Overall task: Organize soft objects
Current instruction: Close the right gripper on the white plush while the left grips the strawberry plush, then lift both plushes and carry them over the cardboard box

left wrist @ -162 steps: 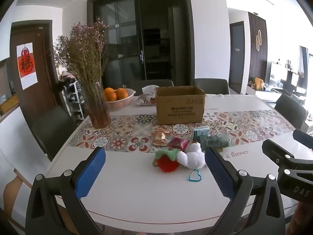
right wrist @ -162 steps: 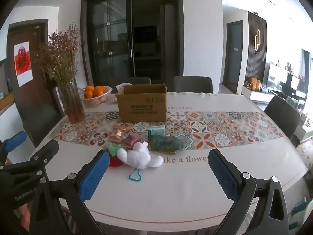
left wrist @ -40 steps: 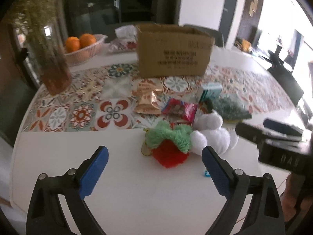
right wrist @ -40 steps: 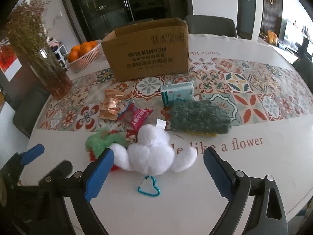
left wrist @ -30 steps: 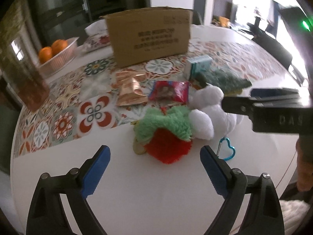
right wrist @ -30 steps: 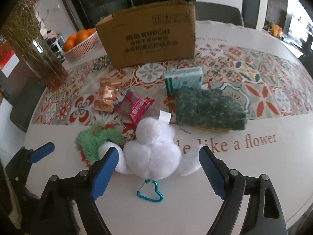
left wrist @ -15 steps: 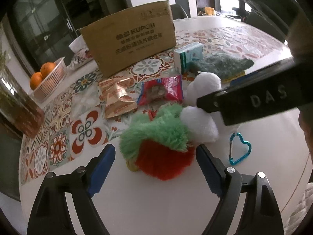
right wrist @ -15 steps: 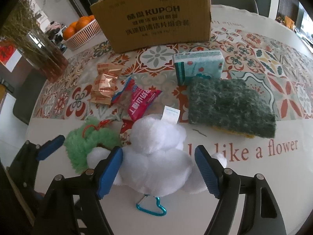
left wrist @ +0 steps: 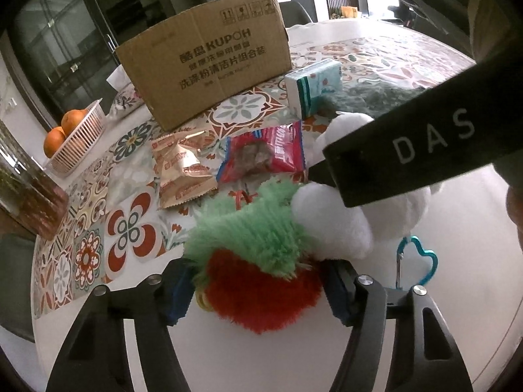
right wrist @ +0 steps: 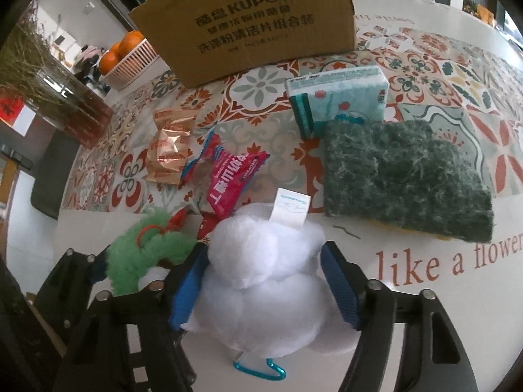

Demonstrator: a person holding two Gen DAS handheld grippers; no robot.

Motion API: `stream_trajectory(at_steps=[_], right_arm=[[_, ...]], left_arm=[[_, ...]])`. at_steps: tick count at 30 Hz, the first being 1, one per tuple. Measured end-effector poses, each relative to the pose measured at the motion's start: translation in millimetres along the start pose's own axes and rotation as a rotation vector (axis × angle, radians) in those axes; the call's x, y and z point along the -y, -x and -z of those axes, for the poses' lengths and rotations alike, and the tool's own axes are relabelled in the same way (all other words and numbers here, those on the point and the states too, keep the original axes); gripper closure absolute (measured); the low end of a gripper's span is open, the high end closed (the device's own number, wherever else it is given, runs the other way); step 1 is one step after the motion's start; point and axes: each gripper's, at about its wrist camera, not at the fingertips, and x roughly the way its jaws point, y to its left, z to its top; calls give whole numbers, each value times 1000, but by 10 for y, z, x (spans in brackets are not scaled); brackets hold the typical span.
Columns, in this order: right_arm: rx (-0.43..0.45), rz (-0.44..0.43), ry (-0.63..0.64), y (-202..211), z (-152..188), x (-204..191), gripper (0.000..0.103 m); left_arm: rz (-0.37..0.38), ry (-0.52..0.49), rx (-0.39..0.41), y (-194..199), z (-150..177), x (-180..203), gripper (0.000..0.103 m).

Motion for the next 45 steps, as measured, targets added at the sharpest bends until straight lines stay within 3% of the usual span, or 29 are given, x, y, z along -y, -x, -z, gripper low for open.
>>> stream_trajectory(at_steps=[7,14,21,27,45], right_arm=[[9,29,42,84,43,13,42],[13,34,13,240,126,124,42],[59,54,22,452,129,132,42],[105,34,29,677,80,114,42],[318,12,68,1300,-307,-9,42]], left_arm=[[22,27,-1,-20,-10,-24,59],[97,167,-28,16,-32,-127,63],[196,372,-61,73,-14,-248,64],[200,418,-18,334,-97,-273,64],[79,477,217,1035,-724,-641,64]])
